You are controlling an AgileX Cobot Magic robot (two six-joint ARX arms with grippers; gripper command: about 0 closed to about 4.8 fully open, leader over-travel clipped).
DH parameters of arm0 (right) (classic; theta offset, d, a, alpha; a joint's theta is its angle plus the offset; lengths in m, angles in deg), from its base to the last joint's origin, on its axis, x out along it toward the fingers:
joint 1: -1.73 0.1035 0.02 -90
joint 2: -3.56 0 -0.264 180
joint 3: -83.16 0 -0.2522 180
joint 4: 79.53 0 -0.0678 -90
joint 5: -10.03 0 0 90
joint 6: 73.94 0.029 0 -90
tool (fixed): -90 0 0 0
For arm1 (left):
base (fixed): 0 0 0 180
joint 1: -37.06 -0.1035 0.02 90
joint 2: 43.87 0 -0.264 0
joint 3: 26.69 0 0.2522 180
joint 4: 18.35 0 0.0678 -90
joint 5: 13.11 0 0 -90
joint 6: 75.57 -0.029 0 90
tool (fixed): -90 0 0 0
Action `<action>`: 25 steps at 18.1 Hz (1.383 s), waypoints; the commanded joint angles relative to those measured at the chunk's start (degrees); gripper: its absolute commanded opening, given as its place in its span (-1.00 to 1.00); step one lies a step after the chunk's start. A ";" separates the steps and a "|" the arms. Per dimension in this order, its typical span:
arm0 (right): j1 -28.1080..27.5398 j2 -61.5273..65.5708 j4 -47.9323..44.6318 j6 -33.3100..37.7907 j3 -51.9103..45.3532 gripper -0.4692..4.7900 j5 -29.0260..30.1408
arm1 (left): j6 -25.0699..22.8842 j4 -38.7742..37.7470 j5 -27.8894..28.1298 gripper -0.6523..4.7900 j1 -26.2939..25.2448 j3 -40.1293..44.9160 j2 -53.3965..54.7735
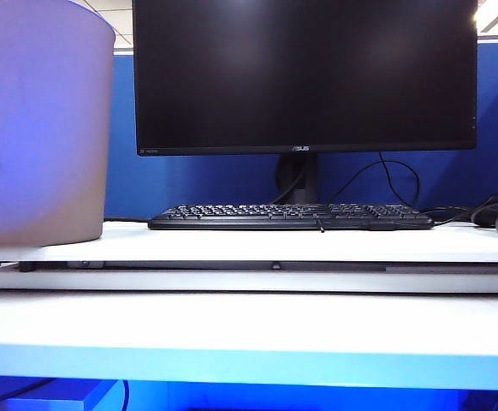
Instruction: Pick up all paper balls from the table and place them in the pink trash can.
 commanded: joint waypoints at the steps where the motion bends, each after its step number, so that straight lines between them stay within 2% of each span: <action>1: -0.02 -0.09 -0.72 0.20 -0.24 -0.82 0.09 | 2.21 -1.36 -0.39 -0.78 -4.00 -0.02 -1.44; 6: -0.04 -0.09 -0.59 0.22 -0.26 -0.82 0.11 | 3.30 -2.75 -0.22 -0.78 -5.99 0.00 -1.44; 25: -0.04 -0.09 -0.57 0.20 -0.26 -0.82 0.09 | 4.70 -4.55 -0.33 -0.78 -5.90 -0.02 -1.44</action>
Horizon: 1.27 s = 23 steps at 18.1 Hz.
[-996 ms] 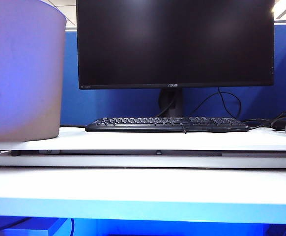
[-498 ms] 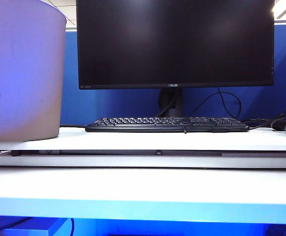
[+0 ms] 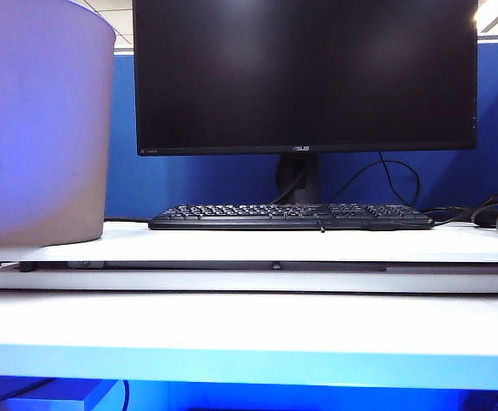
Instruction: Pick up all paper balls from the table and place them in the pink trash can.
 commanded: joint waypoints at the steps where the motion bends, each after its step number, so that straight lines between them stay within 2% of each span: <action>1: -0.02 -0.09 -0.63 0.20 -0.26 -0.82 0.11 | 0.13 0.76 -0.26 -0.78 0.00 -0.02 -0.13; 15: 0.35 -0.09 -0.63 0.20 -0.26 -0.82 0.09 | 0.15 0.48 -0.26 -0.78 0.00 -0.02 -0.13; 16: 0.96 -0.09 -0.48 -0.39 -0.26 -0.82 0.09 | 0.15 0.48 -0.26 -0.78 0.00 -0.02 -0.13; 18: 1.22 -0.09 0.63 -8.07 -0.26 -0.82 -0.26 | 0.15 0.48 -0.26 -0.78 -0.02 -0.02 -0.13; 19: 1.03 -0.09 1.70 -14.21 -0.28 -0.83 -4.76 | 0.15 0.48 -0.26 -0.78 0.00 -0.02 -0.13; 21: -0.46 -0.09 4.26 -15.15 -0.28 -0.83 -19.15 | 0.15 0.48 -0.28 -0.78 0.00 -0.02 -0.13; 23: -2.78 -0.09 4.35 -15.17 -0.31 -0.82 -24.41 | 0.15 0.46 -0.26 -0.78 0.00 -0.02 -0.13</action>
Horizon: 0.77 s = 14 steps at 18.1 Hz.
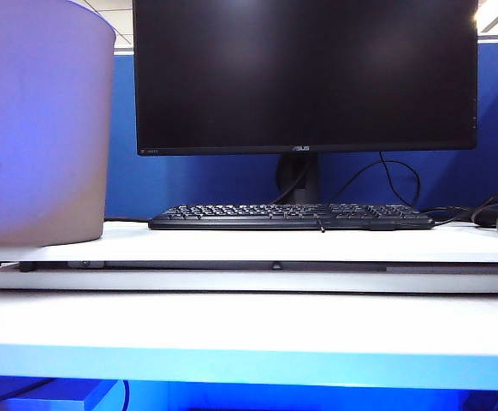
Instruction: Pick up all paper balls from the table and place them in the pink trash can.
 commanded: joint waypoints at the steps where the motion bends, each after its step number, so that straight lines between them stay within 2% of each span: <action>1: -2.89 -0.09 -0.59 -0.46 -0.31 -0.83 -6.51 | -0.07 0.55 -0.26 -0.78 0.00 -0.02 -0.13; 3: -4.94 -0.09 -0.79 -0.15 -0.35 -0.82 -5.44 | -0.07 0.52 -0.26 -0.78 0.00 -0.02 -0.13; 7: -4.90 -0.09 -1.05 -0.07 -0.37 -0.82 -3.02 | -0.07 0.52 -0.26 -0.78 0.00 -0.02 -0.13; 14: -4.63 -0.09 -0.98 -0.11 -0.44 -0.82 -3.04 | -0.07 0.52 -0.26 -0.78 0.00 -0.02 -0.13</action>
